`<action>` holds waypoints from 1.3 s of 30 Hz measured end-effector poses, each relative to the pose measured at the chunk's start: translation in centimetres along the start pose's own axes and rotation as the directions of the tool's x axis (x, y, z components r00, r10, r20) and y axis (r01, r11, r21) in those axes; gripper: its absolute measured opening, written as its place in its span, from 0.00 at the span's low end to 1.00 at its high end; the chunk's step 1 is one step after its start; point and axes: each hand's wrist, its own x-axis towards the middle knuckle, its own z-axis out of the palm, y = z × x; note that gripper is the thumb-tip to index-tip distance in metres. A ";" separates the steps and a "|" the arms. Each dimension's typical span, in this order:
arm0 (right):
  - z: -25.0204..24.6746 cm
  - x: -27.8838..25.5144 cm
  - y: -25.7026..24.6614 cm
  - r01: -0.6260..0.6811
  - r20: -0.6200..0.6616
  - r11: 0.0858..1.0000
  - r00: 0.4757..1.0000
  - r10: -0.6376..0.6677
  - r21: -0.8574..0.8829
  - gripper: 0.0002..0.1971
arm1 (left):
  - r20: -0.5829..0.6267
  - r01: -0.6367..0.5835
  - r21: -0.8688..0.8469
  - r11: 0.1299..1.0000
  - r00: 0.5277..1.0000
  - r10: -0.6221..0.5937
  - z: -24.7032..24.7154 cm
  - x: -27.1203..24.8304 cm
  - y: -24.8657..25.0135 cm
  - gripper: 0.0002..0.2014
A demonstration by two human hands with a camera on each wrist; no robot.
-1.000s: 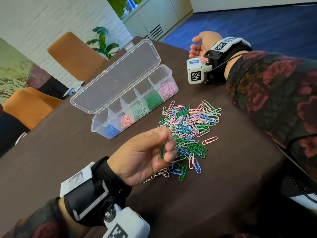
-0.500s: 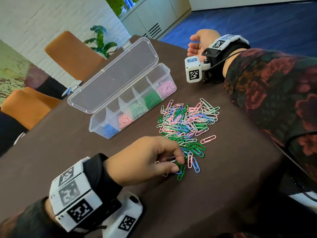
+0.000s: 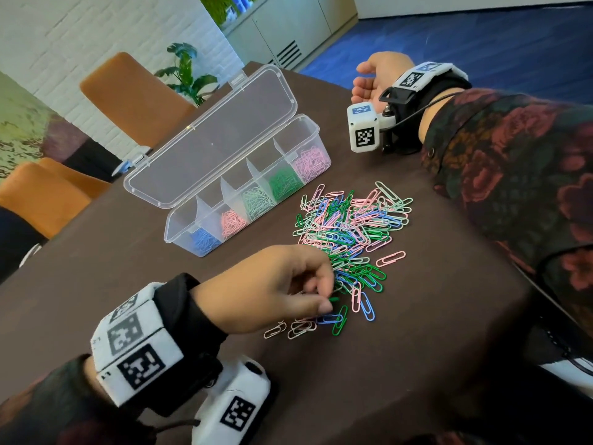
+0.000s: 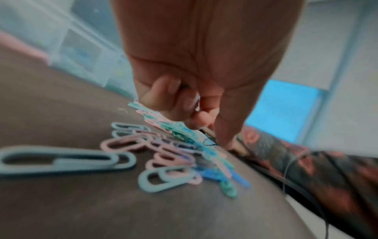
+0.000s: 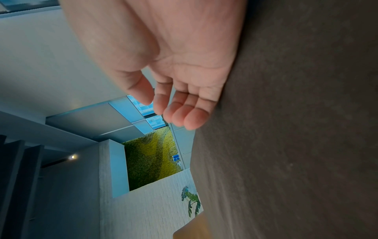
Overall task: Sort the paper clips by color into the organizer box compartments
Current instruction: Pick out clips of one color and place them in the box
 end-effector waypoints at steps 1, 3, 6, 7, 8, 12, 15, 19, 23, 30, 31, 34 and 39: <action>0.0 0.0 0.0 0.000 -0.001 1.000 1.000 0.000 0.000 0.07 | -0.017 0.015 -0.171 0.985 1.000 -0.018 -0.2 -0.1 -0.2 0.08; 0.0 0.0 0.0 0.002 -0.007 1.000 1.000 -0.002 -0.003 0.07 | -0.085 0.020 -0.444 0.896 0.994 -0.064 -0.7 -0.4 -0.7 0.08; 0.0 0.0 0.0 0.002 -0.003 1.000 1.000 -0.002 0.003 0.07 | -0.082 0.025 -0.770 0.638 0.987 -0.138 -1.0 -0.6 -1.3 0.12; 0.0 0.0 0.1 0.000 -0.002 1.000 1.000 0.000 0.004 0.07 | -0.053 0.030 -0.837 0.547 0.989 -0.135 -0.9 -0.6 -1.5 0.13; 0.0 0.0 0.1 -0.002 -0.004 1.000 1.000 0.002 0.005 0.07 | -0.020 0.038 -0.890 0.454 0.993 -0.121 -0.7 -0.6 -1.5 0.12; 0.0 -0.2 -0.1 -0.002 -0.015 1.000 1.000 0.002 0.009 0.07 | 0.101 0.098 -0.993 0.064 0.994 0.048 0.4 -0.5 -0.8 0.14; 0.0 -0.2 -0.1 -0.012 -0.009 1.000 1.000 0.012 0.010 0.06 | 0.135 0.148 -0.986 -0.078 0.980 0.146 1.1 -0.5 0.0 0.11; 0.0 -0.2 0.0 -0.011 -0.012 1.000 1.000 0.011 0.006 0.07 | 0.115 0.130 -0.884 0.450 0.991 -0.062 1.7 -0.4 1.0 0.05; -0.1 -0.2 0.0 0.001 -0.011 1.000 1.000 0.000 0.006 0.07 | -0.140 0.184 -0.094 0.978 0.971 -0.196 1.6 -0.2 1.6 0.08; 0.0 -0.3 -0.1 0.000 -0.004 1.000 1.000 0.000 0.001 0.07 | -0.105 0.212 0.396 0.893 0.977 -0.185 2.0 0.6 2.4 0.10; 0.0 -0.3 -0.1 -0.003 -0.004 1.000 1.000 0.003 0.000 0.07 | -0.076 0.209 0.337 0.918 0.978 -0.195 1.9 0.7 2.1 0.10; 0.1 -0.3 -0.1 -0.004 -0.006 1.000 1.000 0.004 -0.002 0.07 | -0.012 0.216 0.004 0.976 0.976 -0.216 1.5 0.7 1.5 0.10; 0.0 -0.4 -0.1 -0.001 -0.012 1.000 1.000 0.001 0.003 0.07 | -0.120 0.098 -0.646 0.757 0.966 -0.227 0.0 1.1 0.0 0.09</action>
